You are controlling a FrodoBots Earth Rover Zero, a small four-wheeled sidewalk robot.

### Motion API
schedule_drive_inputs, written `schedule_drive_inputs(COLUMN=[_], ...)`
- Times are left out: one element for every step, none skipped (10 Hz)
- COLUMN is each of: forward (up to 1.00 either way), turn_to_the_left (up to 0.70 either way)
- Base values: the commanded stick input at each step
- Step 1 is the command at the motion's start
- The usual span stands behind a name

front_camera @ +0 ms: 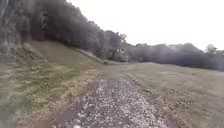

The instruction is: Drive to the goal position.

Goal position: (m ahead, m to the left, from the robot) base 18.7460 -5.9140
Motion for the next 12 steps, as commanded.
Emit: schedule_drive_inputs(forward=[0.45, 0.45, 0.45, 0.45, 0.45, 0.45, 0.45, 0.45, 0.45, 0.45, 0.45, 0.45], turn_to_the_left=[0.00, -0.01, -0.02, -0.15, -0.27, -0.27, -0.14, 0.00, 0.00, 0.00, 0.00, 0.00])
